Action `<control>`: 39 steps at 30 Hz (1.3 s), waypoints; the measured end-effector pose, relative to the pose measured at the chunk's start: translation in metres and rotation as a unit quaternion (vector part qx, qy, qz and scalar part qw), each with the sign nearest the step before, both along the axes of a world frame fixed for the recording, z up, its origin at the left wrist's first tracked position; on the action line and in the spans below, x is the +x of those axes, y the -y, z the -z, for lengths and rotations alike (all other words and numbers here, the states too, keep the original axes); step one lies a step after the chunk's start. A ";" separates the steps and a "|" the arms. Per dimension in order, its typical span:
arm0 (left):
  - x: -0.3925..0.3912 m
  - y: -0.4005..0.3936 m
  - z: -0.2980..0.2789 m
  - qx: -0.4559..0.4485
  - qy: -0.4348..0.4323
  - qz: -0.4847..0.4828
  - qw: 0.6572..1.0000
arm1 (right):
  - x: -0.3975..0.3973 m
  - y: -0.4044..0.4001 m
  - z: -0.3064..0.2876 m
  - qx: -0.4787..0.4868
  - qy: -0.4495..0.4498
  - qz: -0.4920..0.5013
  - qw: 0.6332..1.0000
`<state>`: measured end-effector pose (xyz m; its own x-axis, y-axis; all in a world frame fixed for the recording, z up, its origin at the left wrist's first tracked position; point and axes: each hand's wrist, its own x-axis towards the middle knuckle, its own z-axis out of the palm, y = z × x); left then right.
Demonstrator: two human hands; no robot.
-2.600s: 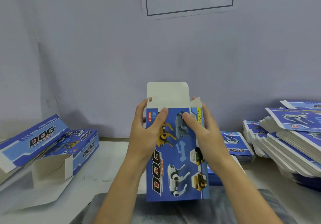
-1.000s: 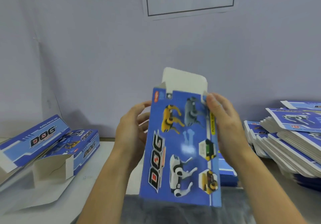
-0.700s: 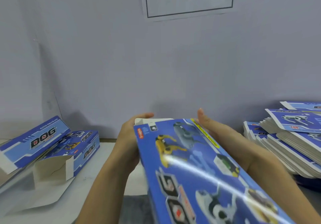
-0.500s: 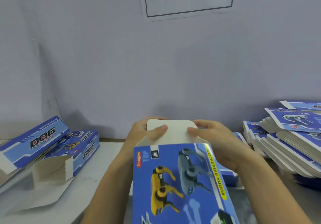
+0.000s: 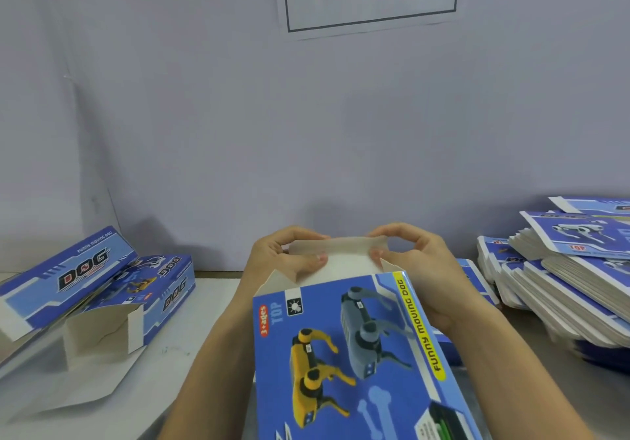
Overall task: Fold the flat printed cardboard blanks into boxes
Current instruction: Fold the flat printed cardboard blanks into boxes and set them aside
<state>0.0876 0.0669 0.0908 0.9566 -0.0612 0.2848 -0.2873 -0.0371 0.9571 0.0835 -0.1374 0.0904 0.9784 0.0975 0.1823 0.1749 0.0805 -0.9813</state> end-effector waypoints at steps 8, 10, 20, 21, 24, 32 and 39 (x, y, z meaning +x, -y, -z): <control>-0.005 0.011 -0.004 -0.083 0.003 0.048 0.995 | -0.002 0.003 -0.003 0.051 0.006 0.051 0.997; -0.003 0.013 -0.007 -0.097 -0.008 0.077 0.992 | 0.002 0.008 -0.001 0.107 0.028 0.123 0.986; -0.021 -0.027 0.006 0.099 -0.116 0.377 0.913 | 0.007 0.043 0.005 0.347 0.031 0.352 0.869; -0.025 -0.031 0.007 0.109 -0.113 0.380 0.912 | 0.005 0.044 0.006 0.422 0.015 0.321 0.848; -0.028 -0.020 0.002 0.014 -0.019 0.311 0.950 | 0.003 0.051 0.018 0.572 -0.060 0.250 0.779; -0.010 -0.046 -0.008 -0.395 0.058 -0.045 0.916 | 0.018 0.034 0.034 0.104 -0.072 0.214 0.969; 0.005 -0.008 0.022 0.134 -0.051 -0.070 0.987 | 0.015 0.009 0.052 -0.589 -0.076 -0.079 0.800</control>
<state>0.0923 0.0748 0.0686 0.9840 0.0144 0.1773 -0.1631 -0.3258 0.9313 0.0981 -0.1462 0.0384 0.9389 0.2391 -0.2474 0.1256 -0.9075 -0.4007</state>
